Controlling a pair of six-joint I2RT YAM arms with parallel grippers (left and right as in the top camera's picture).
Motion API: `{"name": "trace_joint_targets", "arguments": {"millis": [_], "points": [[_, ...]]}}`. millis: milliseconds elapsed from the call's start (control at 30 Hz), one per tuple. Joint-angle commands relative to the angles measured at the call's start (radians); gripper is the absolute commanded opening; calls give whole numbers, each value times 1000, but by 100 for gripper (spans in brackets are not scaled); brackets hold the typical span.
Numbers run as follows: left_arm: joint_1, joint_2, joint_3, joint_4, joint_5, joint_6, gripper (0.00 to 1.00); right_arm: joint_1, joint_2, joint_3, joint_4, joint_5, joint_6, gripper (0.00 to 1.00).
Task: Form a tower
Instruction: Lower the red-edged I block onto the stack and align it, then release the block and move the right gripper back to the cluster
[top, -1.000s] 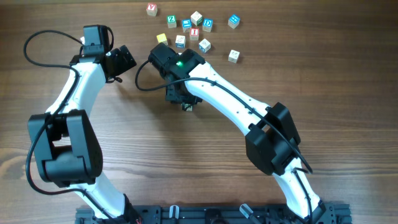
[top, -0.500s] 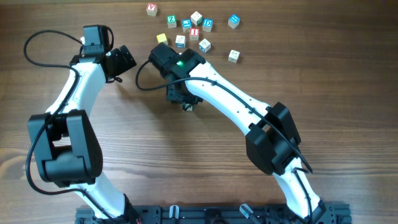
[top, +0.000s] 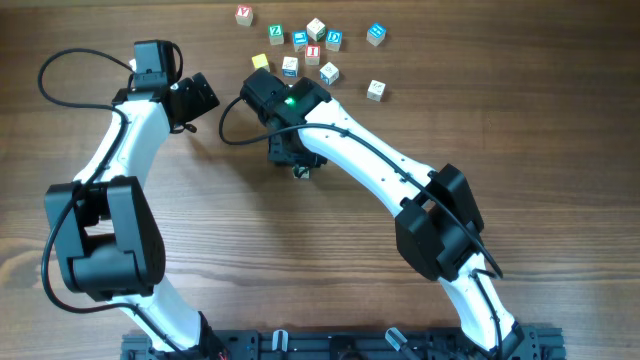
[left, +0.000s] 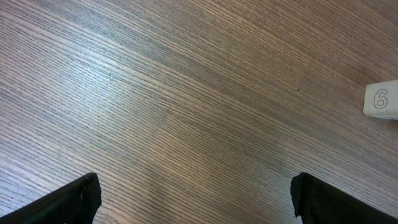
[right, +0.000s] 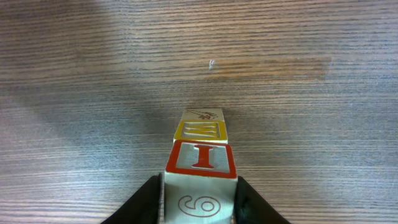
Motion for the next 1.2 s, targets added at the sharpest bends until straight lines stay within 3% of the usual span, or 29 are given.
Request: {"name": "trace_joint_targets", "arguments": {"millis": [0,167,267,400,467,600,700,900,967,1067,1133,1167], "points": [[2,9,10,0,-6,5,100,-6,19,-5,-1,11,-1,48],[2,9,10,0,-6,5,100,-27,19,0,60,48,-83,71],[2,9,10,0,-6,5,100,-103,19,0,145,45,-110,72],[2,9,10,0,-6,5,100,-224,21,-2,328,52,-292,77],[2,9,10,0,-6,5,100,-278,22,-2,386,52,-396,78],[2,9,10,0,-6,5,100,-370,23,-5,419,52,-405,72],[2,9,10,0,-6,5,100,-430,23,-5,425,52,-492,71],[2,9,10,0,-6,5,100,-499,23,-5,497,52,-496,72],[2,9,10,0,-6,5,100,-501,23,-5,517,52,-498,67],[2,9,10,0,-6,5,100,-501,24,-5,542,52,-498,41],[2,9,10,0,-6,5,100,-501,39,-5,557,52,-498,16],[2,9,10,0,-6,5,100,-501,49,-5,561,52,-498,14]]}}
